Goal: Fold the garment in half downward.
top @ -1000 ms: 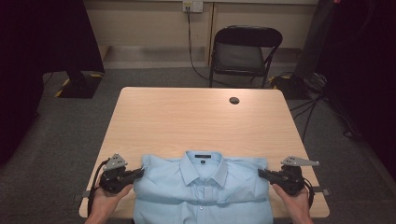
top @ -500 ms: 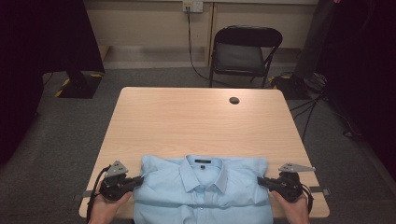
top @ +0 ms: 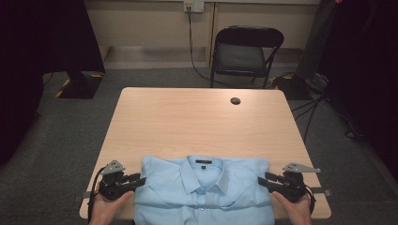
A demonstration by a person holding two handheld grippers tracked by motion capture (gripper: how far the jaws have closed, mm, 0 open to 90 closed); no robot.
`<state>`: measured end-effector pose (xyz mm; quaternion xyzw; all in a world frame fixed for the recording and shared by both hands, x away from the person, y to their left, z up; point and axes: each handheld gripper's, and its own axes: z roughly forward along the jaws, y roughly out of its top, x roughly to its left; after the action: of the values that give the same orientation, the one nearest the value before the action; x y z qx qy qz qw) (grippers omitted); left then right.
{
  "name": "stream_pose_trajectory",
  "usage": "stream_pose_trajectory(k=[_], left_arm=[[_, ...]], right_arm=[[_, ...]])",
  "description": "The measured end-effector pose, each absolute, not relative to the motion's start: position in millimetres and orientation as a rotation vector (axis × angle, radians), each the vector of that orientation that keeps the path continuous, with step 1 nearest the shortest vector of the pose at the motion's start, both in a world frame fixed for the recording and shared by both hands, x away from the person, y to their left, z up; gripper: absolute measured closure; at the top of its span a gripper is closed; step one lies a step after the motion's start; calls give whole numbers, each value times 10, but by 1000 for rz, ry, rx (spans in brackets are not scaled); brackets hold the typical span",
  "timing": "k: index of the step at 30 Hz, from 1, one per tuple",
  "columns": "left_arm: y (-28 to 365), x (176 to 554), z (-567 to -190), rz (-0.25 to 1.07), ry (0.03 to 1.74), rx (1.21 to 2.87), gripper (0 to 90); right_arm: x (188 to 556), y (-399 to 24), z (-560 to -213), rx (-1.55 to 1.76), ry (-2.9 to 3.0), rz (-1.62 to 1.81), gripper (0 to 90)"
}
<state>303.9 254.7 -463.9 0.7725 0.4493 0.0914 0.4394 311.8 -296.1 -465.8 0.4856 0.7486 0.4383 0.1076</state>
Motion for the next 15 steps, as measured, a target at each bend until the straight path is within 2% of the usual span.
stream_pose_trajectory(k=[2,5,9,15], left_arm=[[2495,3023,-4604,221,1083,1915,635],[2383,3010,-4568,202,1053,1919,608],[2192,3001,-4555,175,1001,1954,630],[1957,2971,-4670,134,978,2058,623]], right_arm=[[3077,-2965,-4581,1421,2173,1344,424],[3006,-2908,-4477,1383,2161,1371,375],[2906,-2732,-4416,1292,2220,1379,518],[2859,-2472,-4524,1271,2335,1324,546]])
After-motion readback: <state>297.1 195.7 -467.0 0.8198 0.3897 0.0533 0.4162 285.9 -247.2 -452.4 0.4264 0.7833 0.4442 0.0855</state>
